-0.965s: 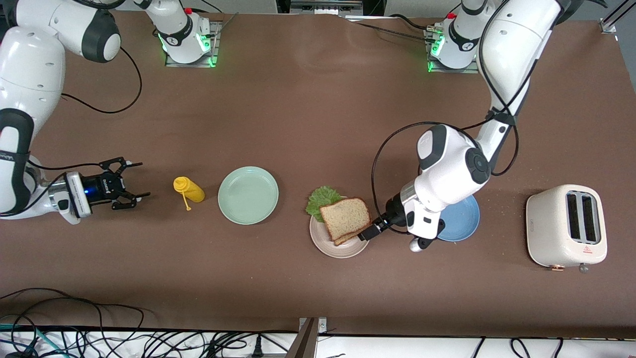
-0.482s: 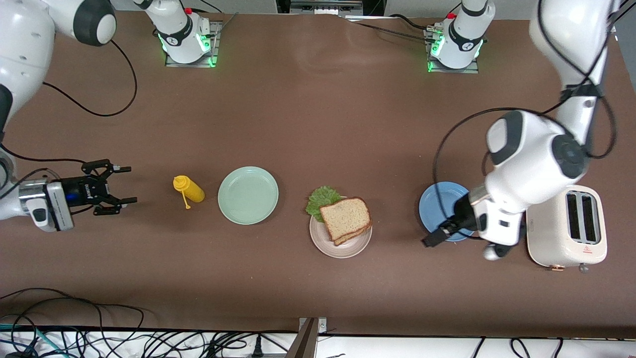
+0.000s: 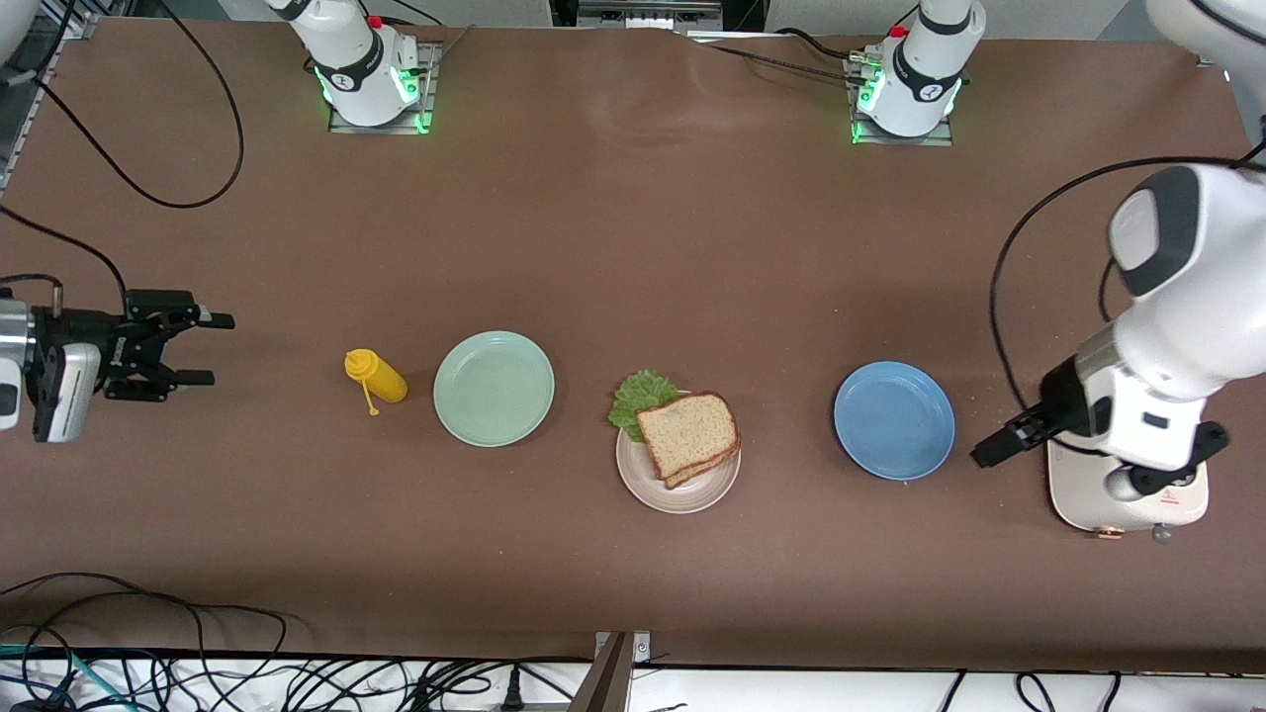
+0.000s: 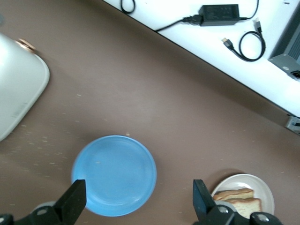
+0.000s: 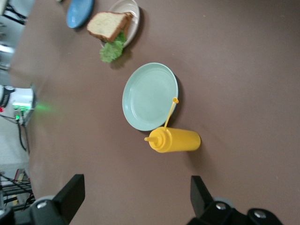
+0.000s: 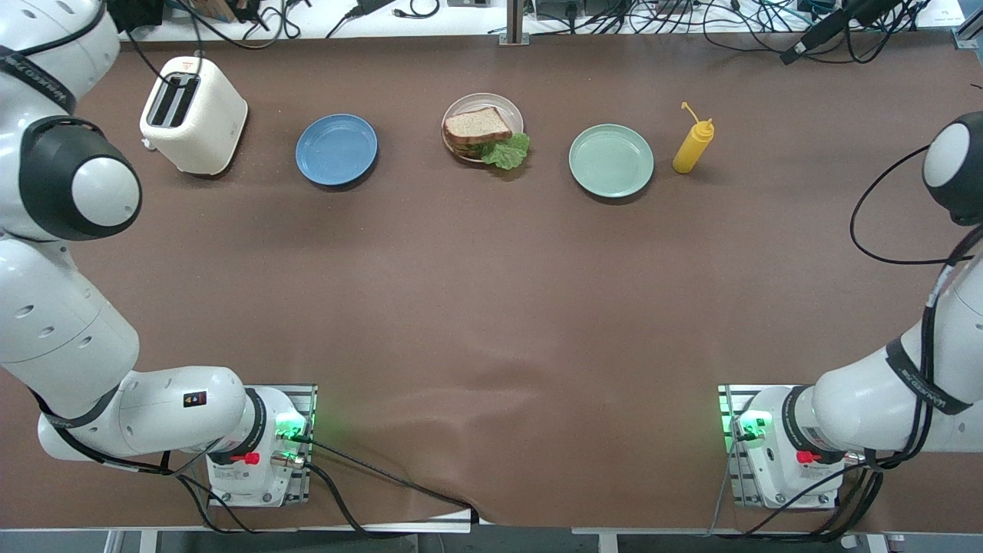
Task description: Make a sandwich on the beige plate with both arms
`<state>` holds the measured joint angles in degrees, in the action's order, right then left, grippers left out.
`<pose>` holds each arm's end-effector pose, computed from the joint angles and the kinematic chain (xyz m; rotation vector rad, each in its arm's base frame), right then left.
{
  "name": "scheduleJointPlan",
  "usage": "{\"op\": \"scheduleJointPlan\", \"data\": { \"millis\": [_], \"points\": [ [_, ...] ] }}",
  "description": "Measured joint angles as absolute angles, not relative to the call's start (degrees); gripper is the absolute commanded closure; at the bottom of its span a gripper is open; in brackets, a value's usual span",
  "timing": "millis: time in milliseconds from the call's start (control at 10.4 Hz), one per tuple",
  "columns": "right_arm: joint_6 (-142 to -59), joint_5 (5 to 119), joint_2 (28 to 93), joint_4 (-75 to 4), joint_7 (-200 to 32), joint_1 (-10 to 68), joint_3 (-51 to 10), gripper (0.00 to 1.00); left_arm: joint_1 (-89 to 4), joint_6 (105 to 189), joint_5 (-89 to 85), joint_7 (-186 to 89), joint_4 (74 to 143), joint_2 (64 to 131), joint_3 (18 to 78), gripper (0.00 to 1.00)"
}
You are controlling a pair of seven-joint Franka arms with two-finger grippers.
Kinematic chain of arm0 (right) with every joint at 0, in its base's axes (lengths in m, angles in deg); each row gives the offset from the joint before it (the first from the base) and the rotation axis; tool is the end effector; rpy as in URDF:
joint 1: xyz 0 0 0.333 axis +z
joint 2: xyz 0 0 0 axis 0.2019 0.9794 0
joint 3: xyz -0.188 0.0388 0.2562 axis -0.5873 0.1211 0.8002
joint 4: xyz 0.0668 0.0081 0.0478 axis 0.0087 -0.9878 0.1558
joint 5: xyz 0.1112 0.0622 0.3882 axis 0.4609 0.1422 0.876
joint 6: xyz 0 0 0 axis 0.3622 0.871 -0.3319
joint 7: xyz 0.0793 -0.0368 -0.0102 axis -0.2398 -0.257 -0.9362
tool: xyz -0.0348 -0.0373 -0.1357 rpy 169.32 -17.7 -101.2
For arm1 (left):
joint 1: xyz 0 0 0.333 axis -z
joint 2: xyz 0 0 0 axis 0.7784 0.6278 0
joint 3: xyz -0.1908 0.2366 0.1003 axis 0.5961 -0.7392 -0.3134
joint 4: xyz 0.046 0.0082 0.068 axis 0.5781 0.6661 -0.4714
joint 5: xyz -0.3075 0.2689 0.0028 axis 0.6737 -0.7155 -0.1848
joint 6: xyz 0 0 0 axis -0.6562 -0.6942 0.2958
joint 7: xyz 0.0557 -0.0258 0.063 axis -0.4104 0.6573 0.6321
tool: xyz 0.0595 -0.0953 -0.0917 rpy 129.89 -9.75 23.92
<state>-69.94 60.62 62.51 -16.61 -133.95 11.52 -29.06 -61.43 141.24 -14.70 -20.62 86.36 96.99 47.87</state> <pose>0.6632 -0.0492 0.4160 -2.3809 -0.8168 -0.0146 0.7230 -0.0544 0.4593 2.9234 0.7225 0.1897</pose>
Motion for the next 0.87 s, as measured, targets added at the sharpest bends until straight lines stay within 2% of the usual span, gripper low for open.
{"op": "scheduleJointPlan", "data": {
  "millis": [289,579,868],
  "points": [
    [-76.2,48.7,54.7,-23.0,-118.8,15.4,-26.6,0.00,-63.2,140.4,-14.8,-23.2,86.5,96.3,47.9,0.00],
    [-79.0,33.1,48.4,-27.0,-99.2,15.7,-19.1,0.00,-63.0,140.4,-14.8,-23.2,86.7,96.3,48.0,0.00],
    [-80.8,28.1,42.2,-31.3,-82.8,16.0,-15.6,0.00,-63.0,140.3,-14.8,-23.3,86.8,96.3,48.0,0.00]
  ]
}}
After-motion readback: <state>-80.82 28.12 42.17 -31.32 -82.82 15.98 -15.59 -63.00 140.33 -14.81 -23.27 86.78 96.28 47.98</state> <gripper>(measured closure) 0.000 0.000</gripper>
